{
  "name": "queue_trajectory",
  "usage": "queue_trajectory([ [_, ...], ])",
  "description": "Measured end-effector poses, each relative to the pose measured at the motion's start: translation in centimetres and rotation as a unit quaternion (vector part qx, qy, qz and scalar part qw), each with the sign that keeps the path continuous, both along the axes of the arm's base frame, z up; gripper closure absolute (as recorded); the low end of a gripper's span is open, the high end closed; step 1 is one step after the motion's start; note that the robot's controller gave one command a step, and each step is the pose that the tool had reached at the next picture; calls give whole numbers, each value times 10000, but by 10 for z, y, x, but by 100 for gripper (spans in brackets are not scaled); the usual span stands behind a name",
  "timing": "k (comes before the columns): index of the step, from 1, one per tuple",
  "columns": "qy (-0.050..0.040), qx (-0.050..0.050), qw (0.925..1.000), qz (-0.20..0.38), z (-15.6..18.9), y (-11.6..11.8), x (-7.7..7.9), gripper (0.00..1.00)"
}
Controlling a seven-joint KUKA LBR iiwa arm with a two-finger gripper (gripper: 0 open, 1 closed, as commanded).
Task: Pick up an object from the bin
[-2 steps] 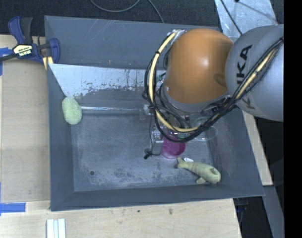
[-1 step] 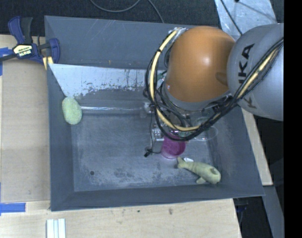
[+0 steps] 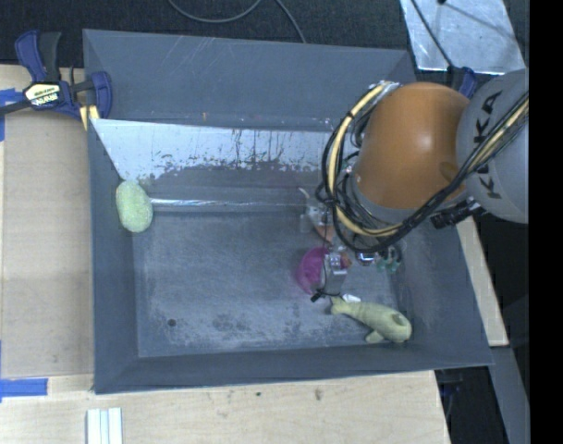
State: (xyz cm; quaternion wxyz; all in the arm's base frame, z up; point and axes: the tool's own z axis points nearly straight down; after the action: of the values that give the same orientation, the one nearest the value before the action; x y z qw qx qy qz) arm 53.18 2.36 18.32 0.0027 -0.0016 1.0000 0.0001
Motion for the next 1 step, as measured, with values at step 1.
queue_trajectory([
  [1,5,-7,9991,433,-13,41,32,0],
])
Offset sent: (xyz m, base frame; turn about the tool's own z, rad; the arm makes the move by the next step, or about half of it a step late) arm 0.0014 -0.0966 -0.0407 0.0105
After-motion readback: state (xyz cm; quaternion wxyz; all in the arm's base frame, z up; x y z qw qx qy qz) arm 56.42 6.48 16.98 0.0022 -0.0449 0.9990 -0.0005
